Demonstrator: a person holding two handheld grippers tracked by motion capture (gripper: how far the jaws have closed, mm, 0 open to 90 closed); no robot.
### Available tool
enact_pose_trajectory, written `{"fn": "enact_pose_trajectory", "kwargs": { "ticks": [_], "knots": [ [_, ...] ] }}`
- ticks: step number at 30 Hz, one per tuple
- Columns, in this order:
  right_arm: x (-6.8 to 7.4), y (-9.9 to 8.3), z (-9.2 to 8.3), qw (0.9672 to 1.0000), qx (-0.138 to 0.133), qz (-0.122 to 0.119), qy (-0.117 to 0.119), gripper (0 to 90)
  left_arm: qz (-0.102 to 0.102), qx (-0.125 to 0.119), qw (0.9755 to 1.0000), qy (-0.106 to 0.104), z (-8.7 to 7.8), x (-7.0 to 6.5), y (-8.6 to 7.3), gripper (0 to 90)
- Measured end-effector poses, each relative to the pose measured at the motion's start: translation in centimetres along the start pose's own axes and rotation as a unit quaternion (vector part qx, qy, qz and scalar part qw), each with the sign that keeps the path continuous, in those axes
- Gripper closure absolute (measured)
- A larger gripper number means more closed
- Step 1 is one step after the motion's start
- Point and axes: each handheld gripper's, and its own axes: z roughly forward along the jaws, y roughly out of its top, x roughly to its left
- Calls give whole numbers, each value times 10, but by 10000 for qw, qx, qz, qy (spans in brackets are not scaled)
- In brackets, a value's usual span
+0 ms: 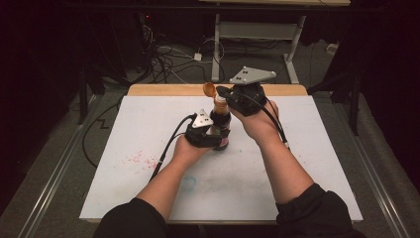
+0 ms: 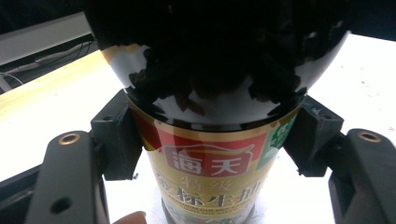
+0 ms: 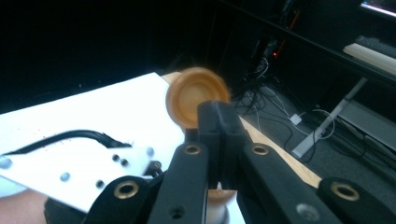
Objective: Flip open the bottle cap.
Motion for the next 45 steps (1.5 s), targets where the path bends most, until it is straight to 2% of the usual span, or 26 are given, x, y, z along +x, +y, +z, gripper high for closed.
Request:
{"fn": "enact_pose_trajectory", "kwargs": {
  "ticks": [8,22,32,33,35,43,44,45],
  "knots": [
    [4,5,-3,10000,-44,-50,35,900,-40,-7,10000,-8,0,1,0,291],
    [-22,-21,-26,9994,-26,293,-179,900,-68,-28,10000,-50,0,2,0,288],
    [-31,-62,-23,9979,174,585,-202,900,-107,-11,9999,-68,0,3,1,285],
    [-31,-62,-23,9979,174,585,-202,900,-114,-15,9999,-68,0,3,1,285],
    [-31,-77,-18,9971,260,691,-191,900,-116,-18,9999,-65,0,3,1,283],
    [-29,-113,-6,9945,567,859,-190,900,-134,-1,9999,-35,0,3,2,282],
    [-29,-113,-6,9945,567,859,-190,900,-139,-9,9999,-33,0,2,2,282],
    [-29,-121,-4,9939,615,898,-188,900,-138,-7,9999,-30,0,2,2,282]
  ]
}}
